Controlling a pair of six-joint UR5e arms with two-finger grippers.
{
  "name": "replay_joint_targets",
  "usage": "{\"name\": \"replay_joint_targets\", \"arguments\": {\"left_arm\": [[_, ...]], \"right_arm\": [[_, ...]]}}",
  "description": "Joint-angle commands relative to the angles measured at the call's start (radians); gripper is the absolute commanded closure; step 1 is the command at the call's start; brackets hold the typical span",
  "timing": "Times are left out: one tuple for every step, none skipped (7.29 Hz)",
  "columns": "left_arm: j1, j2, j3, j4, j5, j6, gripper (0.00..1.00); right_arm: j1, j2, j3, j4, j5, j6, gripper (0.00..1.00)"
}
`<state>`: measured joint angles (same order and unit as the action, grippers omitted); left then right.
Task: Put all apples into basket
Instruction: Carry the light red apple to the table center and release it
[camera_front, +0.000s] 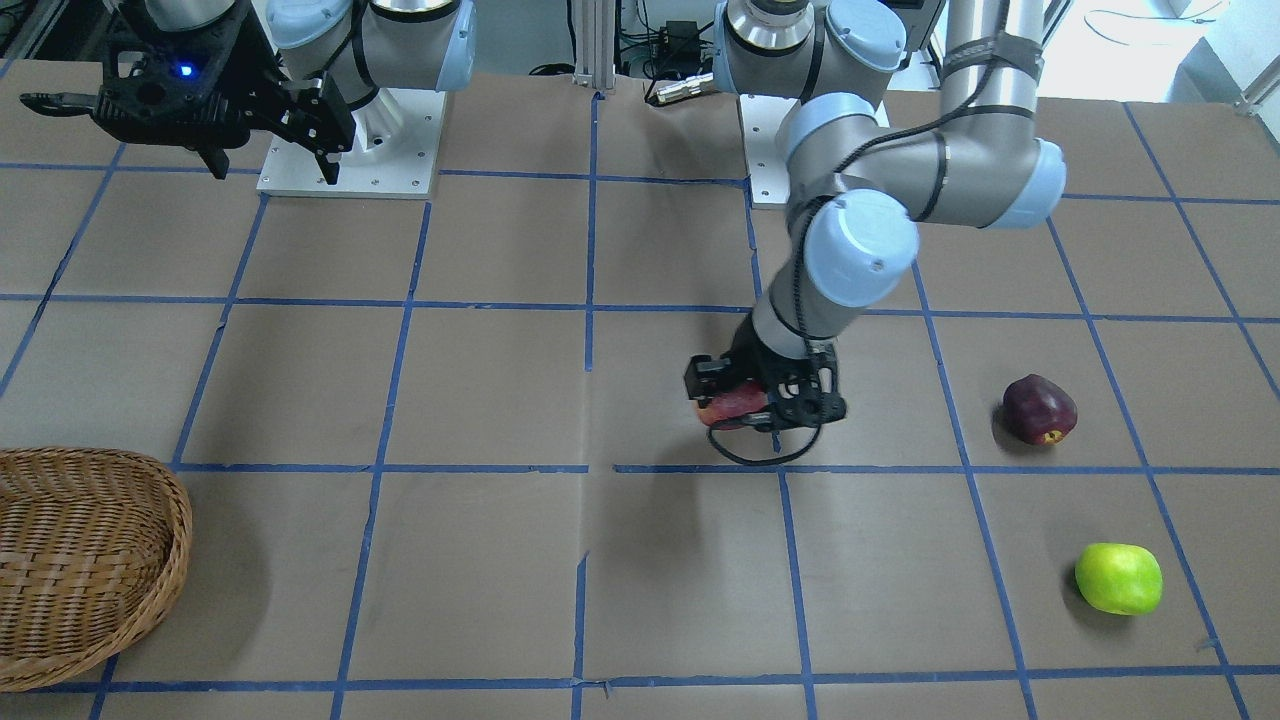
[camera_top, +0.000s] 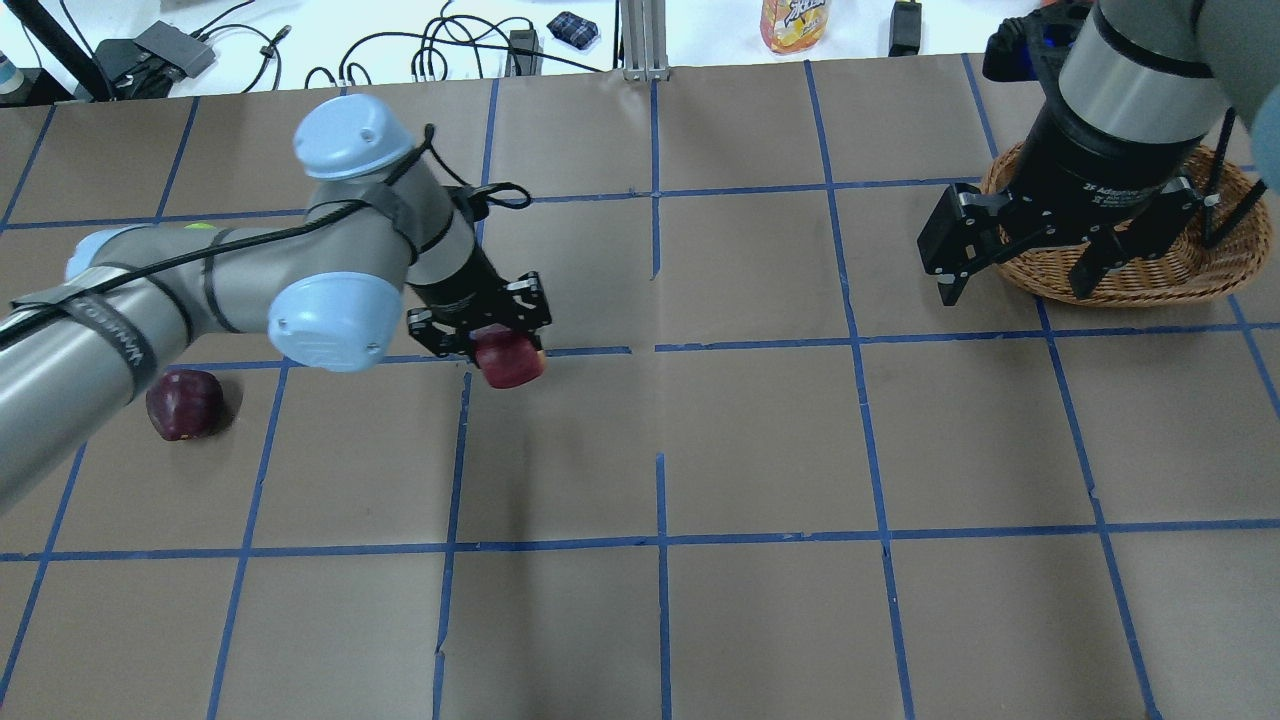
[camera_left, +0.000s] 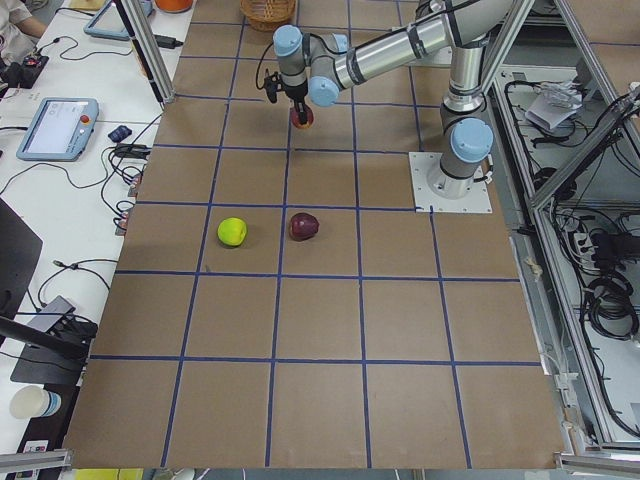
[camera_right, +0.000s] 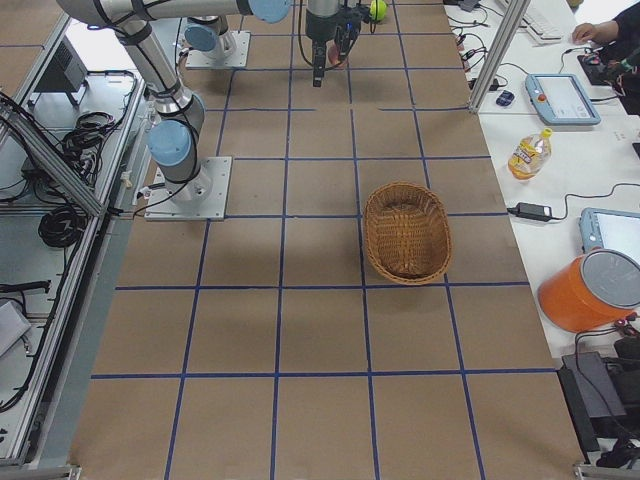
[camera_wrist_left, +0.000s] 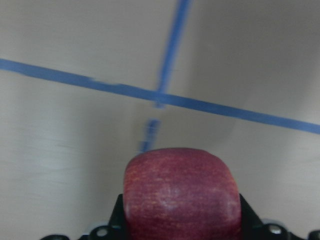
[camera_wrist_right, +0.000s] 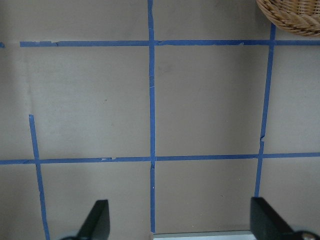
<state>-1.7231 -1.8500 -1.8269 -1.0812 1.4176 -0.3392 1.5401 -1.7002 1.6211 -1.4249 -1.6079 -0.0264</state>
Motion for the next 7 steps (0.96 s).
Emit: {"name": "replay_joint_targets", "arguments": {"left_arm": [[-0.171,-0.11,0.057,0.193,-0.008,-0.088,0.94],[-0.187,-0.16,0.057,0.236,-0.003,-0.095,0.92],[-0.188,-0.185,0.06,0.272,-0.002,-0.09,0.69],[-0.185,-0.172,0.064,0.312,-0.008,-0.098,0.01],[-0.173,-0.149,0.052,0.307,-0.008,-0.062,0.0],[-0.15,-0.127,0.051,0.305,-0.002,0.027,0.0],[-0.098,-0.074,0.052,0.287,-0.005,0.107,0.0]], "right_arm": [[0.002,0.002,0.0,-0.009,0.019,0.011,0.0],[0.002,0.004,0.006,-0.014,0.005,0.0,0.0],[0.002,0.004,0.006,-0.019,-0.001,0.008,0.0],[0.002,0.005,0.006,-0.023,-0.003,0.019,0.0],[-0.002,0.01,0.008,-0.025,-0.003,0.013,0.0],[-0.009,0.026,0.008,-0.072,-0.044,0.014,0.0],[-0.011,0.042,0.008,-0.115,-0.102,0.005,0.0]]}}
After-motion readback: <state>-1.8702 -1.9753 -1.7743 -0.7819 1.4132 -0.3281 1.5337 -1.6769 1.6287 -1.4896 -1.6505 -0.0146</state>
